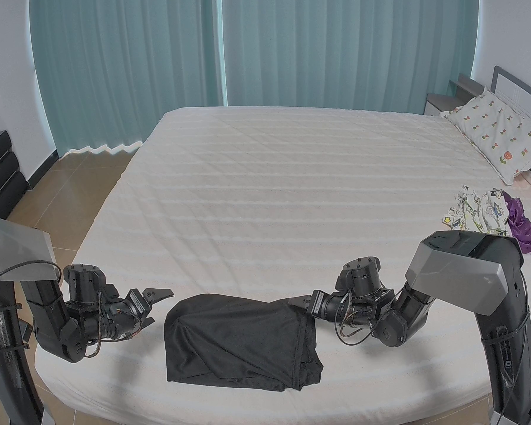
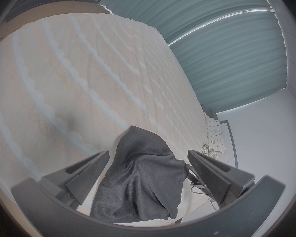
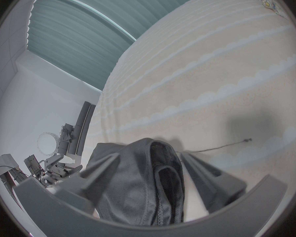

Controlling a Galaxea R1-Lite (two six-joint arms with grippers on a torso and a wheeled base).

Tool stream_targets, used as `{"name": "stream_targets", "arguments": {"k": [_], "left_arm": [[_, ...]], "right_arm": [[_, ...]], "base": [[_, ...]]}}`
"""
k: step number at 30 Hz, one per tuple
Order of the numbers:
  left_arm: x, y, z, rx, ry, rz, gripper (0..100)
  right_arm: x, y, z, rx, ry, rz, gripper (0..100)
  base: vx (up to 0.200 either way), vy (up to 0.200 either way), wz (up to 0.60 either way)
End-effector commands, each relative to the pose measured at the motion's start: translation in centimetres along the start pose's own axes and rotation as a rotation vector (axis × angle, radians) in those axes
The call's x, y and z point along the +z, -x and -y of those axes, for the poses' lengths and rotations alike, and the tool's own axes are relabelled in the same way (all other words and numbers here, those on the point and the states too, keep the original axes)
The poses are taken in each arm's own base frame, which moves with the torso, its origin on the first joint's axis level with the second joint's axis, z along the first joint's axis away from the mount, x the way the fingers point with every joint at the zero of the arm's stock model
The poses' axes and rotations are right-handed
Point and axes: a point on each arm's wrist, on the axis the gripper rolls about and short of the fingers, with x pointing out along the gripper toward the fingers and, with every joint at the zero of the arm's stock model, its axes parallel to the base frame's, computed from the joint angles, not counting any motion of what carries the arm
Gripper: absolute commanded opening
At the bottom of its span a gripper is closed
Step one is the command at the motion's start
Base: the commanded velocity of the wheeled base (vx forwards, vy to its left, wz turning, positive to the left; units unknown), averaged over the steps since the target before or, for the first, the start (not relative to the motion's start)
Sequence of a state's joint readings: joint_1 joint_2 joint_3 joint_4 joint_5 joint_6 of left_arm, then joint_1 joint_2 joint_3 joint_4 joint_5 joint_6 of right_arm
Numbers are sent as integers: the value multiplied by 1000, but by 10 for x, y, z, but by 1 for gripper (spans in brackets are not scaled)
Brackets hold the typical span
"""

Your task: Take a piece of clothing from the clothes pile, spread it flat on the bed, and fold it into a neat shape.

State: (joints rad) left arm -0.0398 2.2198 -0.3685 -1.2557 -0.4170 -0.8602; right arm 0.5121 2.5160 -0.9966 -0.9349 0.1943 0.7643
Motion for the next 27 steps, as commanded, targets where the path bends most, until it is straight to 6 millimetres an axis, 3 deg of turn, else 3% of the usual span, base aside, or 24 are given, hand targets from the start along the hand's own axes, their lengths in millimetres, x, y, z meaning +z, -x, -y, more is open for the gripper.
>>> {"name": "stream_targets", "arguments": {"k": [1,27], "left_arm": [[0,-1,0,2,1,0,100],[-1,-3,-2,32,0,24,100]], "right_arm": [[3,0,-3,10,2,3,0],[20,-7,5,-55,-43,113,0]], "base": [[0,0,0],[0,0,0]]}}
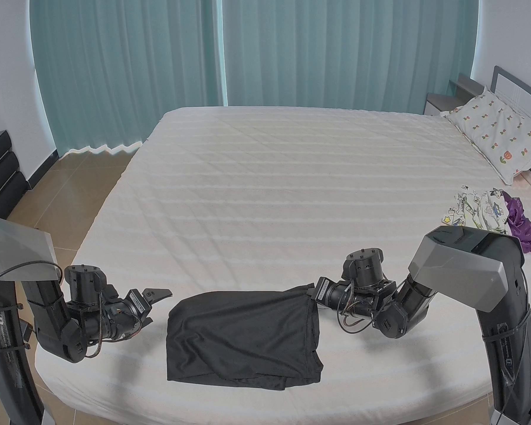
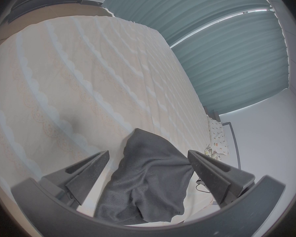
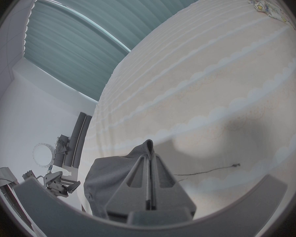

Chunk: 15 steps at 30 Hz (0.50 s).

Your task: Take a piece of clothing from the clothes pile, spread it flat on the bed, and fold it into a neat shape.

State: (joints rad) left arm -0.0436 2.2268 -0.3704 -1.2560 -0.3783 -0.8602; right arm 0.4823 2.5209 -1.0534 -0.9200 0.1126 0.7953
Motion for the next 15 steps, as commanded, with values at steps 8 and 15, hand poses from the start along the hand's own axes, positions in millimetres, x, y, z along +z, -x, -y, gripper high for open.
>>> {"name": "stream_targets", "arguments": {"k": [8,15], "left_arm": [[-1,-1,0,4,0,1,100],[-1,-1,0,4,0,1,100]], "right_arm": [[3,-10,2,-21,-35,47,0],[3,-10,2,-20,-36,50,100]], "base": [[0,0,0],[0,0,0]]}}
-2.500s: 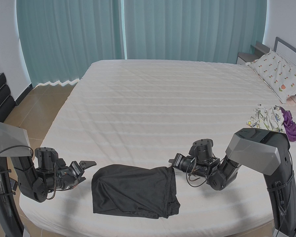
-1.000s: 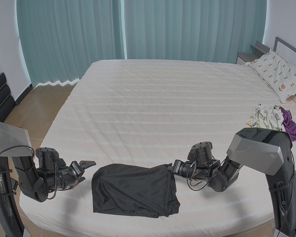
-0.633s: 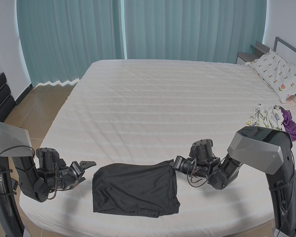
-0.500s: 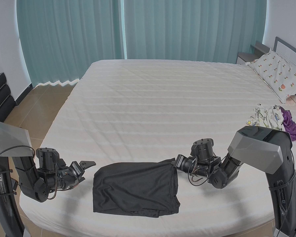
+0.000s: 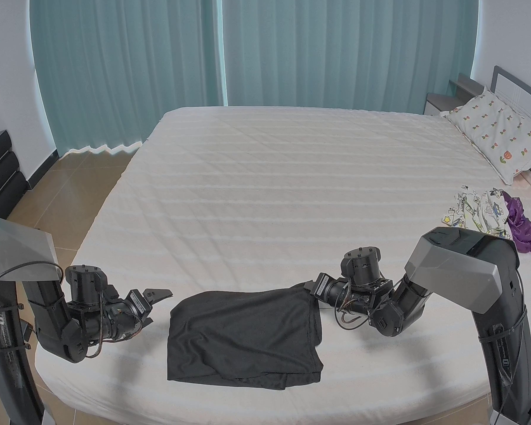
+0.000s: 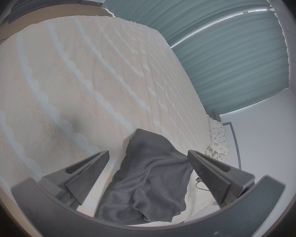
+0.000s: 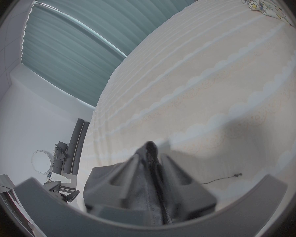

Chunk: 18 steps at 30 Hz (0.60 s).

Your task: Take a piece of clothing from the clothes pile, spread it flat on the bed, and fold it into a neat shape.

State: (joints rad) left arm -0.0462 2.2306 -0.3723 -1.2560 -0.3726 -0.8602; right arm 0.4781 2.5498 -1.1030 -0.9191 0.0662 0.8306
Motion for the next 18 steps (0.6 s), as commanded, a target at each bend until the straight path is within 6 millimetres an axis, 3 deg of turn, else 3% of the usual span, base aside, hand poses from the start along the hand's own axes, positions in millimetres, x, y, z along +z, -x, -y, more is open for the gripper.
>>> {"name": "stream_targets", "arguments": {"k": [1,4,8,12,18], "left_arm": [[0,0,0,0,1,0,100],[0,0,0,0,1,0,100],[0,0,0,-1,0,1,100],[0,0,0,-1,-2,-1,100],[-1,-1,-1,3,-2,-4,100]], "right_arm": [[-1,0,1,1,0,3,100],[2,8,0,-5,-4,6,100],[1,35,-3,-12,7,-27,100],[-13,56,-9,27,26,-117,100],[-40,58,-10,44,113,-203,100]], "base": [[0,0,0],[0,0,0],[0,0,0],[-200,0,0],[-167,0,0]]}}
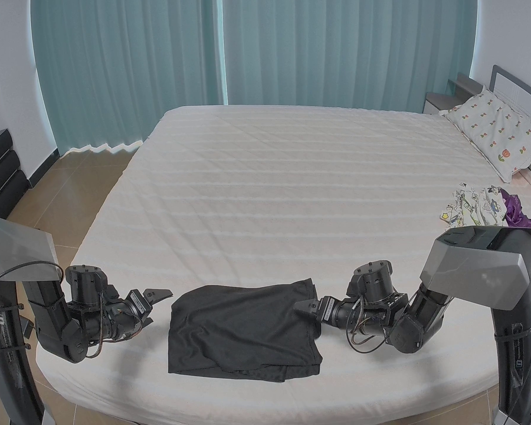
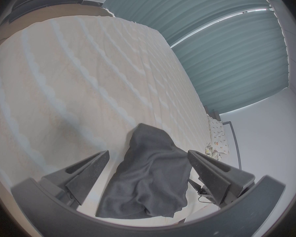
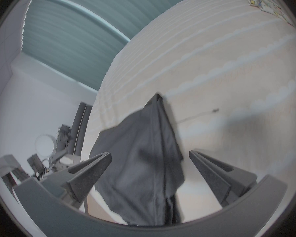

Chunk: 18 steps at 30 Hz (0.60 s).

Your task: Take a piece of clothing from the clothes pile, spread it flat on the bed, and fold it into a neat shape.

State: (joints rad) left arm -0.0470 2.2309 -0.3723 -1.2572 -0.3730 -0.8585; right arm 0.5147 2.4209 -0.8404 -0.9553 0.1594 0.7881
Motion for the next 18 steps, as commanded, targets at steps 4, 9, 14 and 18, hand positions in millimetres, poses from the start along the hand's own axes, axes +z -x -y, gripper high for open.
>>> {"name": "stream_targets", "arguments": {"k": [4,9,14,18], "left_arm": [[0,-1,-1,-4,-4,3,100],[-2,-4,-2,-16,-14,17,100],[-3,-5,-3,-16,-15,22,100],[-3,-5,-3,-16,-15,22,100]], "right_arm": [[-28,8,-8,14,103,-87,100],[-29,9,-8,21,104,-94,100],[-29,8,-8,24,108,-97,100],[-32,6,-8,22,114,-103,0]], "base": [[0,0,0],[0,0,0],[0,0,0],[0,0,0]]}}
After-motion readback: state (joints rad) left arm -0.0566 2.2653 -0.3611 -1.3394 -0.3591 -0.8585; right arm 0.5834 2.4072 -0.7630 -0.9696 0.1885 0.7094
